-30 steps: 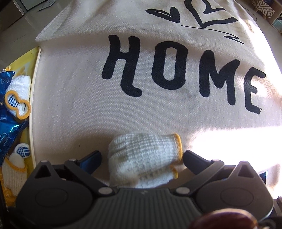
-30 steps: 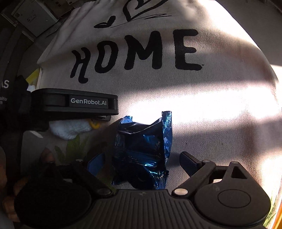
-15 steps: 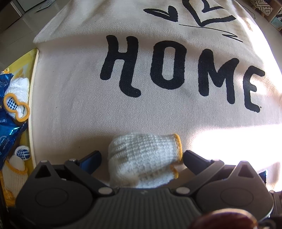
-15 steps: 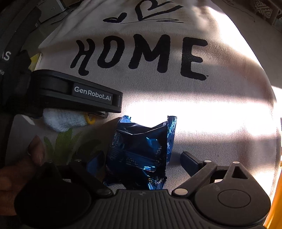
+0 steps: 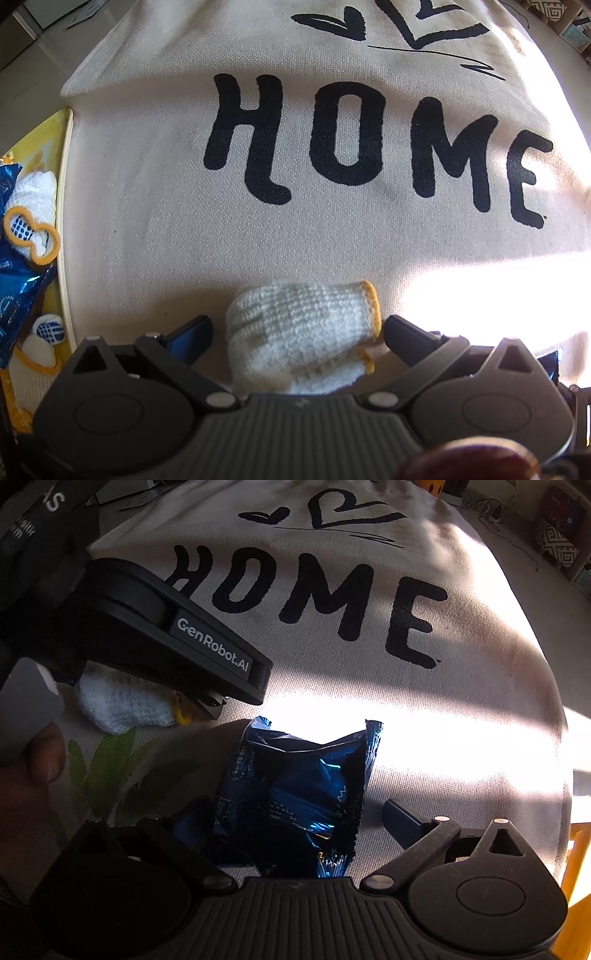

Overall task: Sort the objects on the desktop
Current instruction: 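Lift the held glove and packet and carry both toward the yellow tray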

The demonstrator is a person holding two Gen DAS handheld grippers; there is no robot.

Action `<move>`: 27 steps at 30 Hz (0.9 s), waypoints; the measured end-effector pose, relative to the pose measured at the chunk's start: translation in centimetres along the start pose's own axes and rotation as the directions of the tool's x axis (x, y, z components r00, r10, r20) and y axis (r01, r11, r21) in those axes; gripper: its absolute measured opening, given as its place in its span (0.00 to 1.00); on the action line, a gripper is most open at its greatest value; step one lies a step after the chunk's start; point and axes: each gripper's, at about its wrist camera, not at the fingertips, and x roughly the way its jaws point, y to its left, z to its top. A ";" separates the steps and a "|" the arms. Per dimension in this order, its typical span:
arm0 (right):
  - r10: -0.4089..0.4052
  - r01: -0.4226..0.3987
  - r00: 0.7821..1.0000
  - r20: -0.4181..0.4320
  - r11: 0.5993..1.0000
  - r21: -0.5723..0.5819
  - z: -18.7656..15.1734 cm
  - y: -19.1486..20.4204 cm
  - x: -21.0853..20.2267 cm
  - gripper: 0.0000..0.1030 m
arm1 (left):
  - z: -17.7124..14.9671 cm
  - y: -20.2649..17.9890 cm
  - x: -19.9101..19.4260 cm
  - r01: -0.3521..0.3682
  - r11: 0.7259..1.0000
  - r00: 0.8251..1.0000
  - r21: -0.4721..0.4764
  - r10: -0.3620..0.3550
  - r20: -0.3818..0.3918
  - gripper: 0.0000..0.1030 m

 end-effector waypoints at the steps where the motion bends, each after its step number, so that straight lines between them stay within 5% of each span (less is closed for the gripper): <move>1: 0.000 0.000 1.000 0.005 1.000 0.003 0.0 -0.1 -0.1 0.92 | -0.2 0.1 -0.1 -0.001 1.000 1.000 0.002 0.001 0.003 0.99; 4: 0.004 -0.005 0.999 0.032 1.000 0.015 0.1 -0.7 -0.6 0.76 | -0.4 -2.2 -0.3 0.003 1.000 1.000 0.008 -0.003 0.016 0.91; 8: 0.035 -0.037 0.999 0.035 0.997 0.069 0.2 -1.8 -0.9 0.70 | 0.0 -3.1 -1.3 0.002 1.000 0.999 0.025 -0.003 0.038 0.63; 23: 0.046 -0.057 0.995 0.094 0.991 0.124 -1.4 -2.9 -4.6 0.70 | -1.4 -0.4 -6.3 0.049 0.997 0.995 -0.054 -0.043 0.093 0.60; 27: 0.046 -0.062 0.992 0.116 0.989 0.131 1.1 -0.8 -5.3 0.70 | -2.7 -0.1 -8.2 0.042 0.997 0.992 -0.063 -0.033 0.125 0.60</move>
